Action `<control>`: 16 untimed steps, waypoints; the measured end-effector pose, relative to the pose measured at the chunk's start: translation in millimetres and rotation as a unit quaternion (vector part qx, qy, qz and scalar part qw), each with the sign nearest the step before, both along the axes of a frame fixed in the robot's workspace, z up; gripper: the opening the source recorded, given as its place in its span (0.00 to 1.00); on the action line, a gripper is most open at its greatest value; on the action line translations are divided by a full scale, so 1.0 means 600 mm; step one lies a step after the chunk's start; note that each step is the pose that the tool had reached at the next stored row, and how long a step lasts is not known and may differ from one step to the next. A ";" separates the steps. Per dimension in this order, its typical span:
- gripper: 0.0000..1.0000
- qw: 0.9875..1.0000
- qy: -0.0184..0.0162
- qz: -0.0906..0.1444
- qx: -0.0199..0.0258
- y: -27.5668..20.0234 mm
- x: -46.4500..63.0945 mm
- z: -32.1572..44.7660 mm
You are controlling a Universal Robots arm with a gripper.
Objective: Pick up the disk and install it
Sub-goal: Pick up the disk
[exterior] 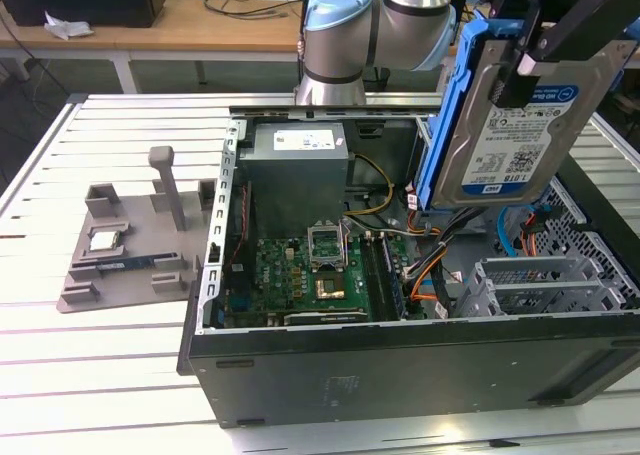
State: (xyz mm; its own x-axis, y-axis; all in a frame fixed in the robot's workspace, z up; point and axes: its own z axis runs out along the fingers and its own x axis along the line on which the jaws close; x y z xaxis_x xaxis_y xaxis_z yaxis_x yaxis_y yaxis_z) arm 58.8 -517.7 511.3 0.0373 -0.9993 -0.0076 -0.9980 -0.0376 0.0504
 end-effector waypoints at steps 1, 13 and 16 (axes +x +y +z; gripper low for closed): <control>0.37 1.000 0.000 0.000 0.000 -0.0015 0.000 0.000; 0.37 1.000 0.000 0.000 0.000 -0.0232 0.000 -0.002; 0.37 1.000 0.000 0.000 0.000 -0.0270 0.000 -0.002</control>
